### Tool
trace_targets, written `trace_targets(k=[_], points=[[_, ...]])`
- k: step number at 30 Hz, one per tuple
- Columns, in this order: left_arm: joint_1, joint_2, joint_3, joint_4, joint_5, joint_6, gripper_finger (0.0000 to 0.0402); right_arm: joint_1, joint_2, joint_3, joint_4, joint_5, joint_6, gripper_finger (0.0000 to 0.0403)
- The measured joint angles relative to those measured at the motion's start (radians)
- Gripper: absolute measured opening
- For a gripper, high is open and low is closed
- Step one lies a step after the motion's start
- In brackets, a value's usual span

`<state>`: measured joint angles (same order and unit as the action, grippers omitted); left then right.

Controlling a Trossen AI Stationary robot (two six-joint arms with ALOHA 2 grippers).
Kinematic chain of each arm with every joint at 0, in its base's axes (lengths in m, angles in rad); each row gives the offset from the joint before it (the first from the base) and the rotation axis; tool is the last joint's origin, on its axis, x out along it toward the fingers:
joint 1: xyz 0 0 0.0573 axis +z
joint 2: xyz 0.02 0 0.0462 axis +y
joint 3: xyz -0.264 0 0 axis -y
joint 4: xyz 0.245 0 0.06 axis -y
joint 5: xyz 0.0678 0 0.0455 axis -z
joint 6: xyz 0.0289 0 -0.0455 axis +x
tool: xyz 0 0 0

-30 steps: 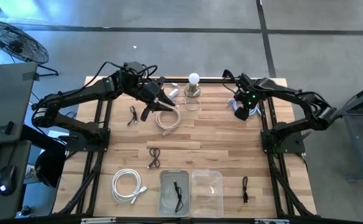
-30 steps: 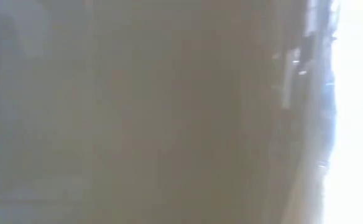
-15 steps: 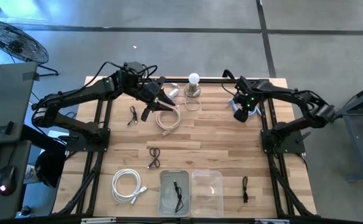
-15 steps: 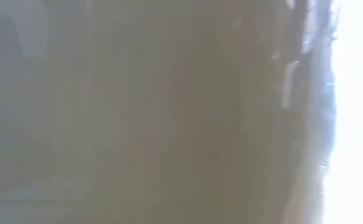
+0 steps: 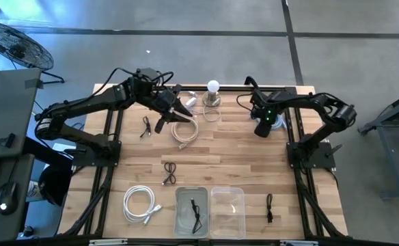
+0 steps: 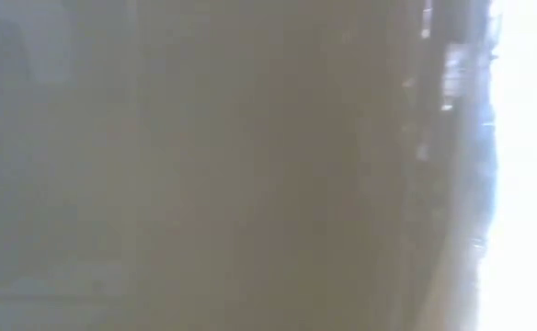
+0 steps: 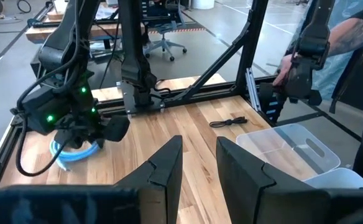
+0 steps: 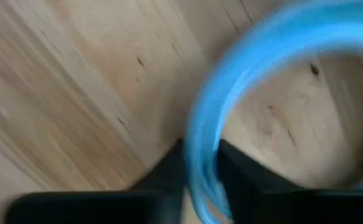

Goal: Pick & Place USB Port
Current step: Put the blue HDMI cable into the transparent bin

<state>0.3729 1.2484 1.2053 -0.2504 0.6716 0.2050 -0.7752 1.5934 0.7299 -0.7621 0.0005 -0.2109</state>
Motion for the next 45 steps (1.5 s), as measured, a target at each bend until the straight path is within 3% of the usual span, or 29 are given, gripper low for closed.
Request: trace_targets(k=[1,7,15,21,26,30,36,45], points=[[0.000,0.000,0.000,-0.003,0.000,0.000,0.0097,0.004,-0.006,-0.001,0.001,0.001,-0.004,0.0030],[0.000,0.000,0.000,-0.009,0.000,0.000,0.0097,0.039,-0.082,0.008,-0.008,0.030,0.016,0.0029],[0.000,0.000,0.000,0.004,0.000,0.007,0.0097,0.140,-0.340,0.105,-0.125,-0.005,0.129,0.0029],[0.000,0.000,0.000,0.023,0.000,0.008,0.0097,0.289,-0.563,0.249,-0.205,-0.074,0.269,0.0029],[0.000,0.001,-0.001,0.048,0.013,-0.002,0.0097,0.472,-0.661,0.387,-0.267,-0.088,0.434,0.0029],[-0.017,0.001,-0.001,0.162,0.045,-0.050,0.0097,0.675,-0.678,0.455,-0.214,-0.086,0.546,0.0029],[-0.062,-0.006,-0.001,0.327,0.080,-0.056,0.0097,0.963,-0.653,0.464,0.034,-0.051,0.653,0.0029],[-0.087,-0.037,-0.001,0.374,0.135,-0.055,0.0097,1.280,-0.458,0.464,0.220,0.110,0.810,0.0029]])
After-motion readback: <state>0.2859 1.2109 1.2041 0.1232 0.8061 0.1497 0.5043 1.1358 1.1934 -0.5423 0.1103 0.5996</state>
